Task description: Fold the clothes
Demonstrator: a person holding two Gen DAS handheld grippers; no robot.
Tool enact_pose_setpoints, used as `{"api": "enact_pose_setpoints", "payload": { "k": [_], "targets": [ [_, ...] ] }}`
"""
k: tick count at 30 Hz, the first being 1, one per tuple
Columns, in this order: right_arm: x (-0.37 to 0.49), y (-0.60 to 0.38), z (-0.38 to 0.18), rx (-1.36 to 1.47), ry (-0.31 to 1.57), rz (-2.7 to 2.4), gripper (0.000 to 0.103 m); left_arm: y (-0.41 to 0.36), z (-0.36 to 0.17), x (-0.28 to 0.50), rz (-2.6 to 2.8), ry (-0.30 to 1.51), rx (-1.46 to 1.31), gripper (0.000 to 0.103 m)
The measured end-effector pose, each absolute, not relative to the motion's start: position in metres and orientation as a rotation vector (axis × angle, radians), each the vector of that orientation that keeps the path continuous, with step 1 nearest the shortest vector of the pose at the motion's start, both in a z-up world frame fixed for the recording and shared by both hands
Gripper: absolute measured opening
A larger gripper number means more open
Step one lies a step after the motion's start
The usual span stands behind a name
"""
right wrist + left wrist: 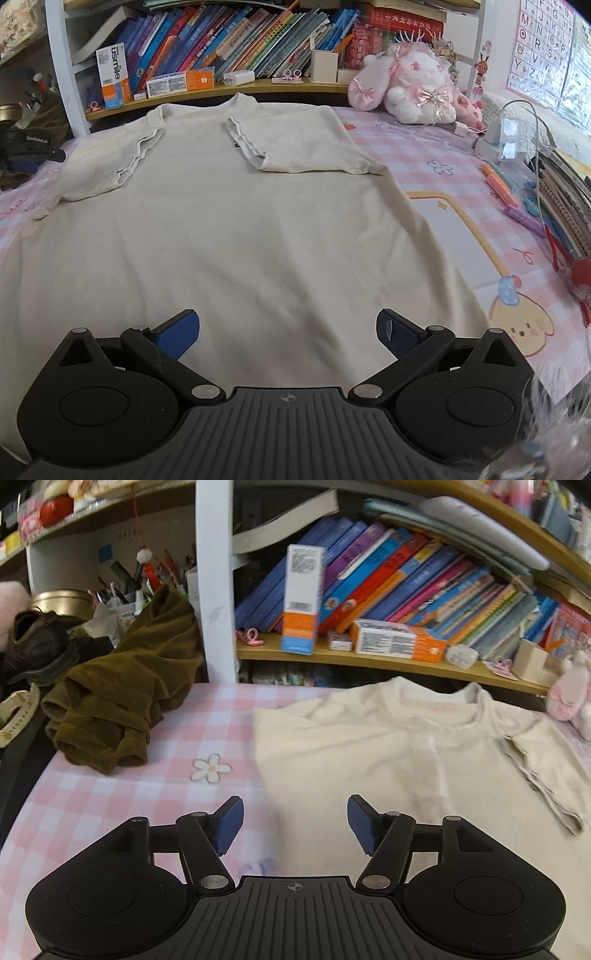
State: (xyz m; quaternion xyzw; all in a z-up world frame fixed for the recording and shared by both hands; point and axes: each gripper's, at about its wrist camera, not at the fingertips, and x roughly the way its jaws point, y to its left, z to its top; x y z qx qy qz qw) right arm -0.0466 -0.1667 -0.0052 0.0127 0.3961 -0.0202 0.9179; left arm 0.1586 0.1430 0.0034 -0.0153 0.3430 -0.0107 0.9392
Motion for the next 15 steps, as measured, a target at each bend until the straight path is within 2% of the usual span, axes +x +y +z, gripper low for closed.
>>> {"api": "enact_pose_setpoints", "payload": {
  "k": [2, 8, 15],
  "targets": [
    [-0.055, -0.18, -0.001, 0.03, 0.794, -0.037, 0.103, 0.134, 0.012, 0.14, -0.02, 0.677, -0.03, 0.07],
    [-0.082, -0.229, 0.007, 0.103, 0.747, -0.08, 0.103, 0.113, 0.031, 0.078, 0.0, 0.615, -0.017, 0.077],
    [-0.105, -0.266, 0.008, 0.157, 0.724, -0.018, 0.103, 0.087, 0.028, 0.008, 0.033, 0.666, 0.0, 0.078]
  ]
}}
